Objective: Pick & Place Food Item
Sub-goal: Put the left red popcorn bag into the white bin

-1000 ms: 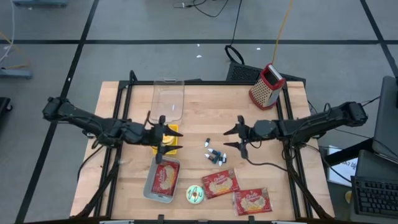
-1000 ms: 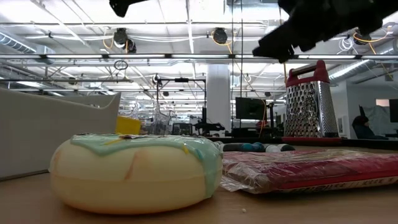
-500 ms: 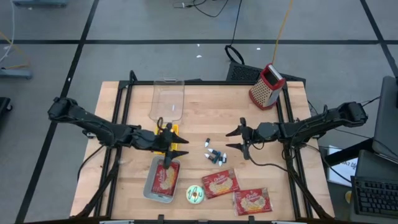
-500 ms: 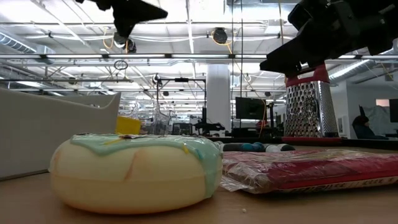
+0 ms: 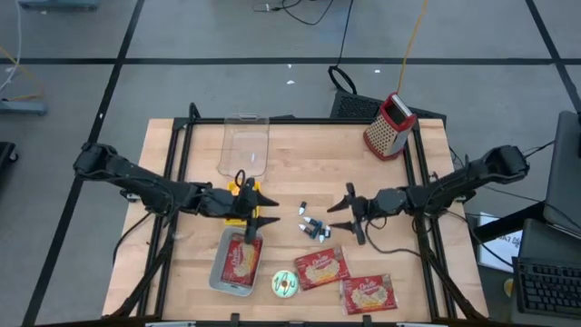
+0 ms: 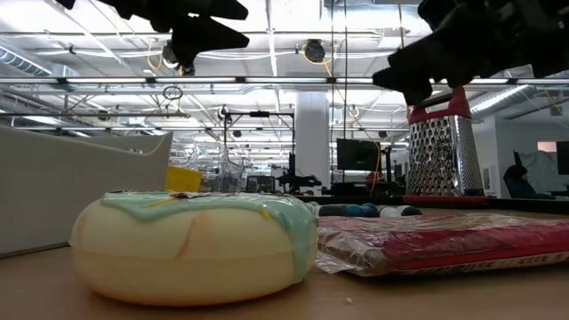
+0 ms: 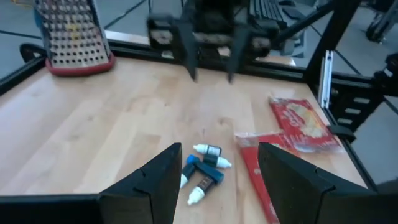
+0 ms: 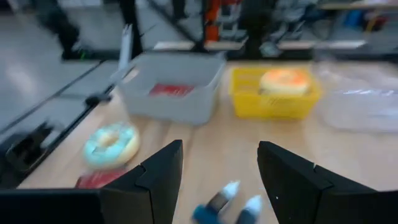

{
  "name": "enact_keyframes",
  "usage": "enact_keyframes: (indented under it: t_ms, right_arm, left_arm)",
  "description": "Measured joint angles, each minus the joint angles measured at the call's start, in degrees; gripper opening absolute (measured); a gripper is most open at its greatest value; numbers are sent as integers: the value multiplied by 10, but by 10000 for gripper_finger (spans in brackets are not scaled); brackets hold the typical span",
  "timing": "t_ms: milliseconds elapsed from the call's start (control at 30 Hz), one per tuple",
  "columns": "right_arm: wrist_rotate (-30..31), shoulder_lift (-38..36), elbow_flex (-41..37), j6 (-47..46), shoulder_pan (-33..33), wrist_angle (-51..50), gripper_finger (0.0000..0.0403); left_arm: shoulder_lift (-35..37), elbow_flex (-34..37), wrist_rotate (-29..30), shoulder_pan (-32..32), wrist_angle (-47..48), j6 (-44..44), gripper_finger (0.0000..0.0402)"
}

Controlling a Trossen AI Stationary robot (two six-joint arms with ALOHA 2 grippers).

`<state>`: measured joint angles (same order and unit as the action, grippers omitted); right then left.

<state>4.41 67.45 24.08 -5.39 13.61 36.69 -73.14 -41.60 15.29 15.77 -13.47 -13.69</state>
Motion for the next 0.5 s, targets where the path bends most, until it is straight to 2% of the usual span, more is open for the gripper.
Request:
enact_keyframes:
  t_ms: [167, 267, 367, 500]
  right_arm:
    - [-1, 40, 0, 0, 54, -7, 196]
    - [-3, 41, 0, -11, 85, -58, 196]
    - [-2, 26, 0, -66, 103, -140, 196]
    - [-20, 23, 1, -185, 113, -243, 196]
  left_arm:
    - [0, 0, 0, -7, 4, 0, 214]
    - [0, 0, 0, -10, 5, 0, 214]
    - [0, 0, 0, -11, 4, 0, 214]
    - [0, 0, 0, -11, 4, 0, 214]
